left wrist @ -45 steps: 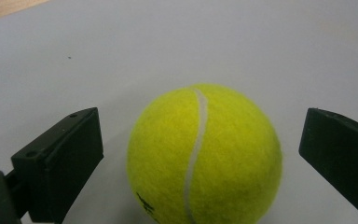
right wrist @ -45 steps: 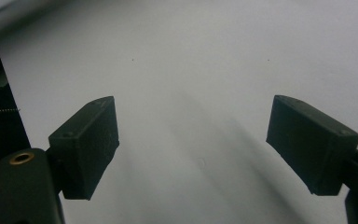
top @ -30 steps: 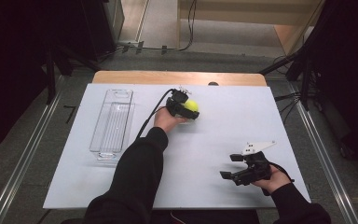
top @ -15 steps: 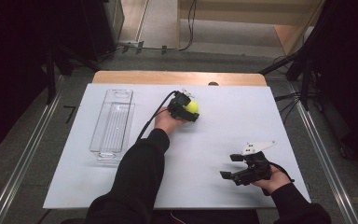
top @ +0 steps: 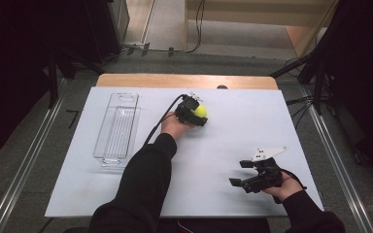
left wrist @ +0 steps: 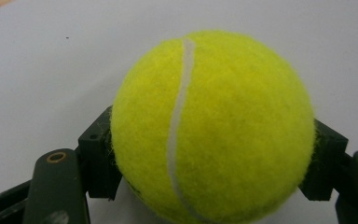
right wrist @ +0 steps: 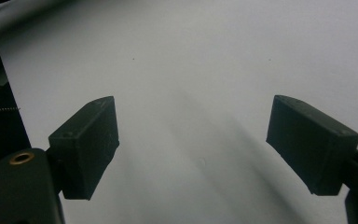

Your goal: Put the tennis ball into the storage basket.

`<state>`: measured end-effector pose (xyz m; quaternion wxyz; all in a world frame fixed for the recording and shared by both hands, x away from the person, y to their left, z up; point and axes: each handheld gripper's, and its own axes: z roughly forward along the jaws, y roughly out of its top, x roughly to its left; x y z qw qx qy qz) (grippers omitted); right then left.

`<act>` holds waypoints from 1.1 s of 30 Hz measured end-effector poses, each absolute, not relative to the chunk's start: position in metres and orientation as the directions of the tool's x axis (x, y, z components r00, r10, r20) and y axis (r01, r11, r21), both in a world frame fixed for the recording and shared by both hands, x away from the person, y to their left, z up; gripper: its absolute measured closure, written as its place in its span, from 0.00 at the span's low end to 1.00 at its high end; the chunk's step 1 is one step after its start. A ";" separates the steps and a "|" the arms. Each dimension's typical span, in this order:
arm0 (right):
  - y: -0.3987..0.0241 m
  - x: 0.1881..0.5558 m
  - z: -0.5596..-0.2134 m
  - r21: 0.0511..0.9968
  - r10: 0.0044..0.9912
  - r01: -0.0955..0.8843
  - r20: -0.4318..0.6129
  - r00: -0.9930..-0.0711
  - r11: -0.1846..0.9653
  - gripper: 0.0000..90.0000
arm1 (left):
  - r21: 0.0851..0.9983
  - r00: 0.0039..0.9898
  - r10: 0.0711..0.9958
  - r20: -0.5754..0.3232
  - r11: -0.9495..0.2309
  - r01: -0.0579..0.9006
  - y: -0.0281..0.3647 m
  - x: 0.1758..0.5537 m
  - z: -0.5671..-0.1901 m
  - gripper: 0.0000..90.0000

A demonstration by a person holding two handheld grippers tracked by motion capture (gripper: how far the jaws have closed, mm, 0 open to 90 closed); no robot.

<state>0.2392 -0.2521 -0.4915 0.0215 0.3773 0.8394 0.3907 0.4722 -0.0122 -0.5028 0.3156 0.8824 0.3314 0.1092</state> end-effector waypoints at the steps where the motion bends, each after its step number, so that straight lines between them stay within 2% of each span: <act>1: -0.252 0.239 -0.491 0.672 0.650 0.617 0.258 -0.715 0.410 0.16 | 0.628 0.756 0.654 -0.019 -0.581 0.518 -0.012 0.472 -0.503 0.29; 33: -0.252 0.239 -0.492 0.667 0.649 0.618 0.258 -0.716 0.416 0.16 | 0.641 0.776 0.623 -0.101 -0.555 0.530 -0.002 0.464 -0.468 0.29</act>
